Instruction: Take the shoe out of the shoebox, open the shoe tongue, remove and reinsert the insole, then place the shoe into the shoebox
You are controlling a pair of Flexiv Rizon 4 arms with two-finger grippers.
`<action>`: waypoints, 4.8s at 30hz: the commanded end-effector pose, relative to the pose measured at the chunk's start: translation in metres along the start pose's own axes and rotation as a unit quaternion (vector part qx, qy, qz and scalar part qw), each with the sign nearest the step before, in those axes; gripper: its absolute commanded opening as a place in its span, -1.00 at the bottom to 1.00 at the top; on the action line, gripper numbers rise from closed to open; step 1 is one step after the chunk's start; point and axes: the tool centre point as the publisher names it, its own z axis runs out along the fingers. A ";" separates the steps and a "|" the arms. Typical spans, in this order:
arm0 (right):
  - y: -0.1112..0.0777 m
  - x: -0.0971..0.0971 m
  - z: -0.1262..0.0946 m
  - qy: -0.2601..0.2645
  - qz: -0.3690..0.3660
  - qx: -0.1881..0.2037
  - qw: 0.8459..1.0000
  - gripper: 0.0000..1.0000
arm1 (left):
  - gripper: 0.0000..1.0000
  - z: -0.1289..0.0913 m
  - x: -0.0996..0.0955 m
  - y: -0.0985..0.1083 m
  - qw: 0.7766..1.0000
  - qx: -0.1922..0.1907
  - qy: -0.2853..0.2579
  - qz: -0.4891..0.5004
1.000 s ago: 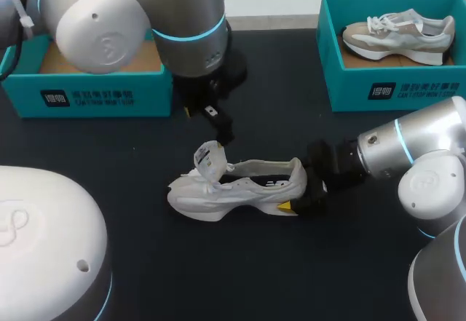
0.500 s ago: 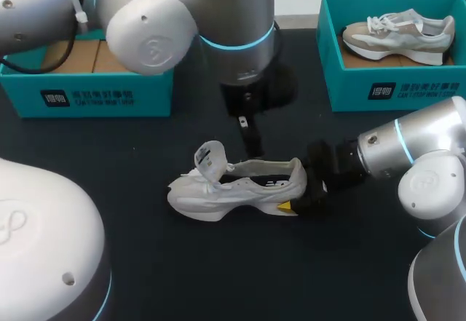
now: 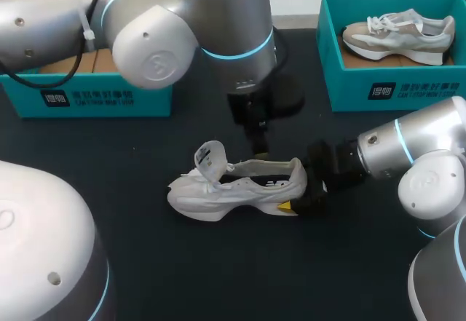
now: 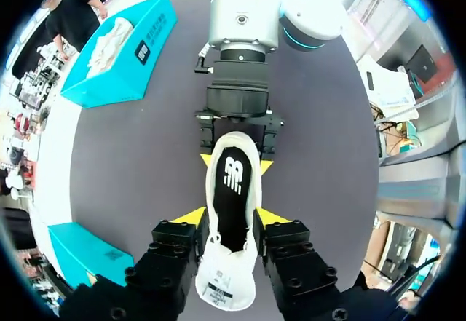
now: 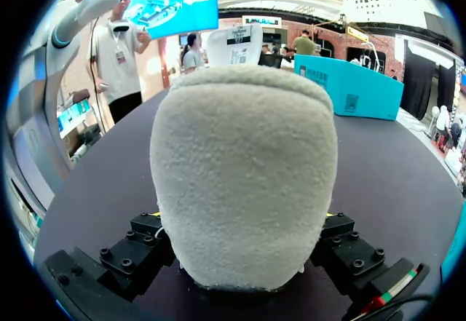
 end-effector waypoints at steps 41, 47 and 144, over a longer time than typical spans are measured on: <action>0.001 0.000 0.000 -0.001 0.000 0.002 1.000 -1.00 | -1.00 0.103 0.010 -0.003 0.990 0.016 0.129 0.056; 0.001 0.000 0.000 -0.001 0.000 0.002 1.000 -1.00 | -1.00 0.115 0.011 0.007 0.986 0.019 0.159 0.055; 0.001 0.000 0.000 -0.001 0.000 0.002 1.000 -1.00 | -1.00 0.066 0.029 0.062 0.991 0.079 0.095 -0.042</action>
